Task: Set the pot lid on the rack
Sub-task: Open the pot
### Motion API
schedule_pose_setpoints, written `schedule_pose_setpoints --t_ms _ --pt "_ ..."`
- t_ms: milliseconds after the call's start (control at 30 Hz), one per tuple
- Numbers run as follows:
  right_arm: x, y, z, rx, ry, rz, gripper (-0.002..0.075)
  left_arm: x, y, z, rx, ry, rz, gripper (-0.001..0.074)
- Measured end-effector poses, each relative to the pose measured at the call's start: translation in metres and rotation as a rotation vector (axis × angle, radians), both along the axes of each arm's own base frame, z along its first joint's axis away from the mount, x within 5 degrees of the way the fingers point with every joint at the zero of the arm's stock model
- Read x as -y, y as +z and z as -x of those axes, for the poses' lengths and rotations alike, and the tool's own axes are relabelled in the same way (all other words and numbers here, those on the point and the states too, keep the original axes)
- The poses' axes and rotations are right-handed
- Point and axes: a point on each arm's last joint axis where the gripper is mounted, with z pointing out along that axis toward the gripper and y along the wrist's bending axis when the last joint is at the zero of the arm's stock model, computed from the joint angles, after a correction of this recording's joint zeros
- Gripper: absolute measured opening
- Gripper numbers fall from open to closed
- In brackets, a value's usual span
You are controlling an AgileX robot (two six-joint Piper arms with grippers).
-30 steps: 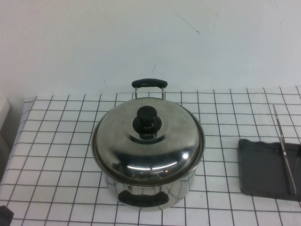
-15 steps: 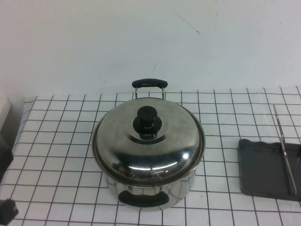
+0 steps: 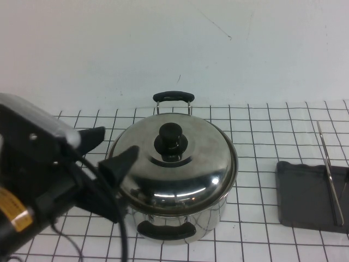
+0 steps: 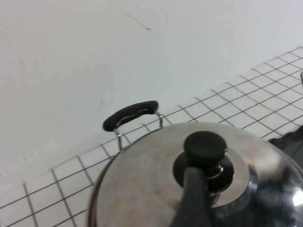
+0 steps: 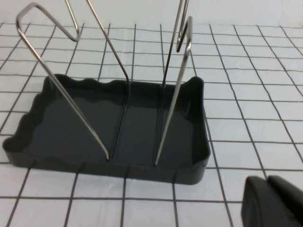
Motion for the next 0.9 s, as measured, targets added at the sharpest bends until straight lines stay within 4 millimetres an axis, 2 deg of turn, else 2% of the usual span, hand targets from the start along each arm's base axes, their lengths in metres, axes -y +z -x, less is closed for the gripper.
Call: schedule_pose_setpoints --t_ms 100,200,600,767,900 --pt "0.0 0.0 0.0 0.0 0.0 0.0 -0.0003 0.019 -0.014 -0.016 -0.009 -0.028 0.017 0.0546" --pt "0.0 0.0 0.0 0.0 0.0 -0.001 -0.0003 0.033 -0.026 -0.029 -0.011 -0.039 0.046 0.0608" --pt "0.0 0.0 0.0 0.0 0.0 -0.001 -0.0003 0.072 -0.053 -0.077 0.015 -0.026 0.147 0.0633" --pt "0.0 0.0 0.0 0.0 -0.001 -0.003 -0.0003 0.083 -0.069 -0.09 -0.004 -0.018 0.138 0.0635" --pt "0.0 0.0 0.0 0.0 -0.002 -0.004 -0.0003 0.083 -0.079 -0.099 -0.022 0.006 0.129 0.0635"
